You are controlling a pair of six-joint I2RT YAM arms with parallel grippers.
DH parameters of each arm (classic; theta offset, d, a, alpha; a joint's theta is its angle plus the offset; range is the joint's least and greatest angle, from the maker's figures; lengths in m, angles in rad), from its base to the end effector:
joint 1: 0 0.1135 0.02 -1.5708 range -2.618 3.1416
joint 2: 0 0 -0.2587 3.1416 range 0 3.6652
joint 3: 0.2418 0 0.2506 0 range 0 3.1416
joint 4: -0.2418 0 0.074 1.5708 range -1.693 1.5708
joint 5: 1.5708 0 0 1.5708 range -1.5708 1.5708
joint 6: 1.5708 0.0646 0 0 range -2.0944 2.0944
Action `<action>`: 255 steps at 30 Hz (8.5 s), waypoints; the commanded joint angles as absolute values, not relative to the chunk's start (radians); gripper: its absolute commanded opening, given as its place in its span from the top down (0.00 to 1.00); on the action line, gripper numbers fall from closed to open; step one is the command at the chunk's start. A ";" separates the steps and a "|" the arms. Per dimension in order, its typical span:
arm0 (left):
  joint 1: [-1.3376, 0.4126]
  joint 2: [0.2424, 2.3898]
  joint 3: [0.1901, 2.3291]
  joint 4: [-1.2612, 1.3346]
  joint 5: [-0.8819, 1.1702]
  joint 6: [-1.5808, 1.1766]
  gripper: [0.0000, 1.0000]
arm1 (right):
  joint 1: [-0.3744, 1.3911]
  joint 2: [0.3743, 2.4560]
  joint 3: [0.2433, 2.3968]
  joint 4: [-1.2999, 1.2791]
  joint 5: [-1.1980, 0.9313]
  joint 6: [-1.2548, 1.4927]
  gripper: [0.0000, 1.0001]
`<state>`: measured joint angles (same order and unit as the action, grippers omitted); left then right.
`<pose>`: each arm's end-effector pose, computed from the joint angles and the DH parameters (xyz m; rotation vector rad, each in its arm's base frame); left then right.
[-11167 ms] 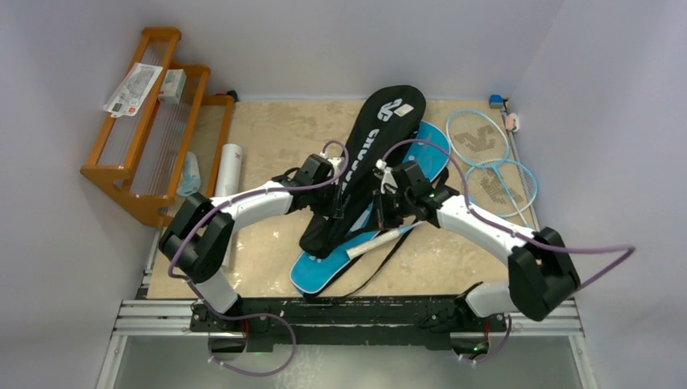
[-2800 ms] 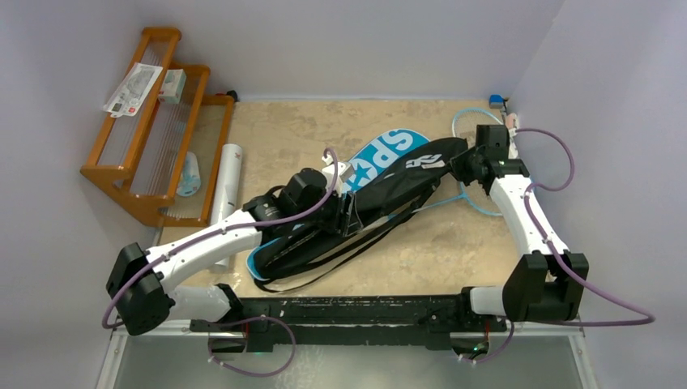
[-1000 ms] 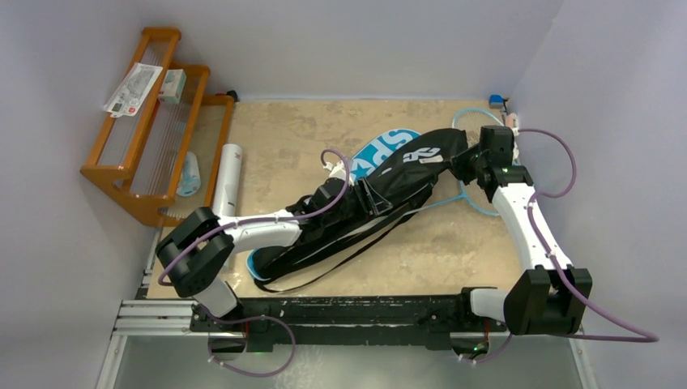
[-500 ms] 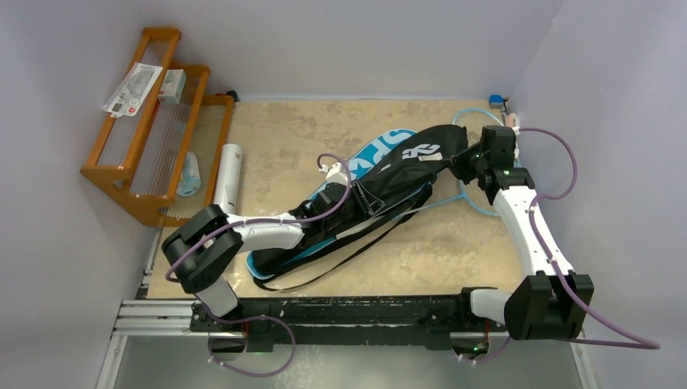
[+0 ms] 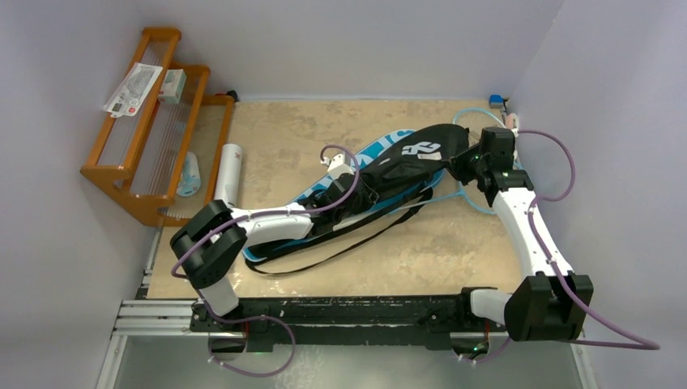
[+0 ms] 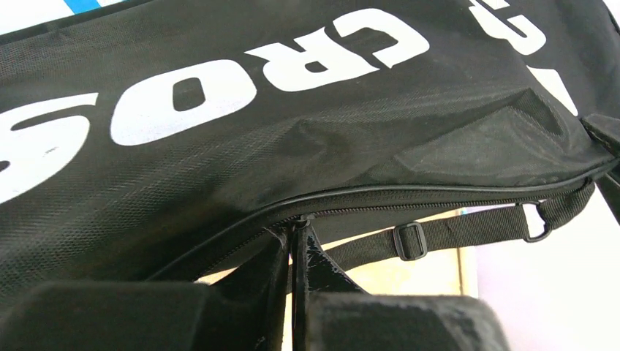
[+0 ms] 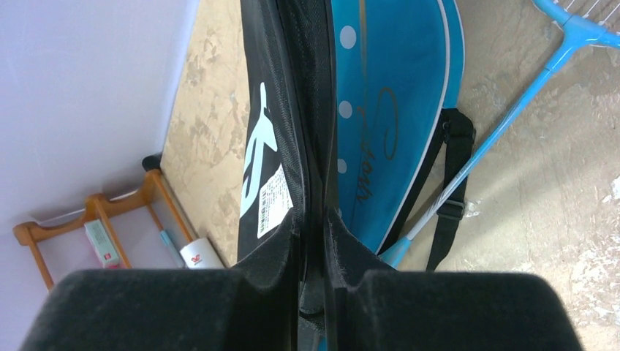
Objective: Pack up the badminton gear
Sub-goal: Zip the racket bag at the center of the board.
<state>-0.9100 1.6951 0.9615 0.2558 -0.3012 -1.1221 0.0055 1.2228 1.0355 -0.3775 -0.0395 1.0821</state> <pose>0.2566 -0.2989 0.1895 -0.4264 2.1241 -0.9431 0.2990 0.0042 0.2962 1.1136 1.9118 0.6672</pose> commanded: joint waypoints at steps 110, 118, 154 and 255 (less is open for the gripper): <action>-0.528 1.340 0.736 -0.120 0.081 -0.731 0.73 | 0.338 1.670 1.060 -0.233 0.069 1.167 0.56; -0.527 1.348 0.735 -0.101 0.143 -0.674 0.72 | 0.337 1.727 1.055 -0.202 0.070 1.185 0.65; -0.556 1.292 0.769 -0.109 0.267 -0.735 0.55 | 0.341 1.544 1.050 -0.202 0.063 1.186 1.00; -0.494 1.198 0.694 -0.453 -0.515 -1.018 0.90 | 0.349 1.662 1.203 -0.219 0.002 1.188 1.00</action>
<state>-0.5037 1.2316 0.6926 -0.3805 -0.4423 -0.9890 0.3614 1.6512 1.1332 -0.2276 -0.0166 1.2182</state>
